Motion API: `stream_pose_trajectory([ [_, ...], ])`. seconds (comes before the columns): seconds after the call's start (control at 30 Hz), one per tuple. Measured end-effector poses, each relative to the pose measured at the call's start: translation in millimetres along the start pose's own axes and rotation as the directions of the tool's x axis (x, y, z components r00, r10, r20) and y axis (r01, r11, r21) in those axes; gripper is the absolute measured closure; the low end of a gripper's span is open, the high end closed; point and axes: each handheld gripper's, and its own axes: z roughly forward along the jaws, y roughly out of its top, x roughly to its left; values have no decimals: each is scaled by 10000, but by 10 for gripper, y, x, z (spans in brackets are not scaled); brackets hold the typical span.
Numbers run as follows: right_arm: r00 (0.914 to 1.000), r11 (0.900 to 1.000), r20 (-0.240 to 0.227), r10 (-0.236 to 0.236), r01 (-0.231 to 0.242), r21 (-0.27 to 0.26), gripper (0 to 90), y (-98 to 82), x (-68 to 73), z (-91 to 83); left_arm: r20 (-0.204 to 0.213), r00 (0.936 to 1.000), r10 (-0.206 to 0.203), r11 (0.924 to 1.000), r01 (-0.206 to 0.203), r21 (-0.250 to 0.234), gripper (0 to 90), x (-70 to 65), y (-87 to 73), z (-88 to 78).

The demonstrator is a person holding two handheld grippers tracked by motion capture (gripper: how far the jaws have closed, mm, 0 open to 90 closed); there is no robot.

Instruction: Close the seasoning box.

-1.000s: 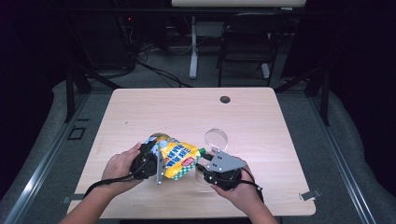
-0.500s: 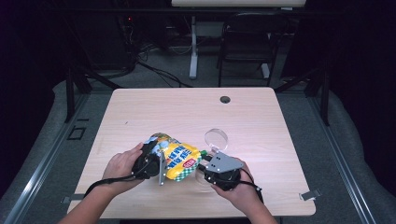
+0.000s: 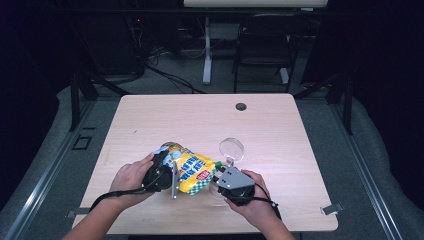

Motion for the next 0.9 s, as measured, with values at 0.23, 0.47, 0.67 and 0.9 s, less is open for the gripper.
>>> stream_pose_trajectory([
  [0.23,10000,10000,40,34,-34,57,740,-5,-3,-2,18,9999,148,9999,-148,73,575,5,11,1],
  [0.47,9999,9999,102,-121,120,111,769,-14,7,-1,76,9998,202,9997,-203,128,576,11,14,3],
  [0.67,9983,9982,178,-555,551,233,805,-26,30,9,9,9996,274,9995,-275,160,576,8,14,10],
  [0.9,9901,9895,288,-1372,1357,507,863,-24,94,22,20,9990,446,9988,-447,223,586,20,24,16],
])
